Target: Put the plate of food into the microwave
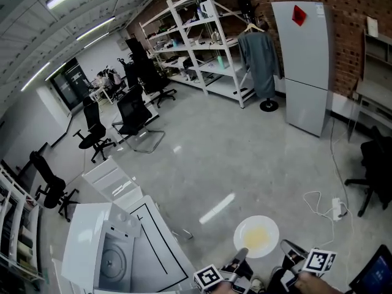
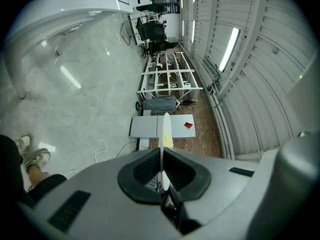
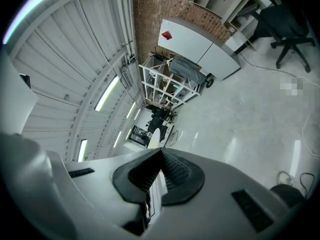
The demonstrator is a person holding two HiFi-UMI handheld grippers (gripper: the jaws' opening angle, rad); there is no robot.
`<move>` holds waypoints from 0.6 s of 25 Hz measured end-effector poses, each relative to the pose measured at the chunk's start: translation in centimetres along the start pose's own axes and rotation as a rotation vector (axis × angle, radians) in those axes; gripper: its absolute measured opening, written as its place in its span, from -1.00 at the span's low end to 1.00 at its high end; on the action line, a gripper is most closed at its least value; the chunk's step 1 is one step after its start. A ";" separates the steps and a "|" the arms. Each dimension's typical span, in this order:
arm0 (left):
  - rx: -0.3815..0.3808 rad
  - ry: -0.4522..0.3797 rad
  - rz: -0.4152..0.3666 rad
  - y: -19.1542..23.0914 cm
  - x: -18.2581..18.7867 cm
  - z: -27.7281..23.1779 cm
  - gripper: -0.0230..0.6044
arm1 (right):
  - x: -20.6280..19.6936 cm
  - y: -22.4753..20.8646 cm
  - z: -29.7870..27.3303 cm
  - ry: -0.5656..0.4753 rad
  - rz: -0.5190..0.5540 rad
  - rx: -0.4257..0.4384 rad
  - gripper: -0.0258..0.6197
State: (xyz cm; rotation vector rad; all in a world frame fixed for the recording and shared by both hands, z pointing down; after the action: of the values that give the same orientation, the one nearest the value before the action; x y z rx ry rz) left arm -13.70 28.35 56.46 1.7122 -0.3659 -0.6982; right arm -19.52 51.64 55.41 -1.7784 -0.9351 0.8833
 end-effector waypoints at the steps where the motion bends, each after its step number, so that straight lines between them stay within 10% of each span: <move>1: 0.004 -0.013 0.005 0.2 0.4 0.1 -0.87 | 0.2 0.3 -0.6 0.010 0.005 -0.001 -0.92; 15: 0.031 -0.293 0.065 1.1 7.1 0.6 -0.87 | 2.2 4.5 -13.1 0.258 0.087 0.123 -0.92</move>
State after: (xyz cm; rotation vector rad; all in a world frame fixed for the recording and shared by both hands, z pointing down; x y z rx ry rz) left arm -8.44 23.50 55.61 1.6216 -0.6360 -0.9024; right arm -6.25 47.16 55.19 -1.7868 -0.6283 0.7272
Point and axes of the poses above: the fingertips, and each gripper's own axes: z backward along the fingers, y to its left, x out of its top, the point moved 7 cm from there along z, backward along the fingers, and after that the axes turned 14 degrees about -z, right-handed, at the moved point
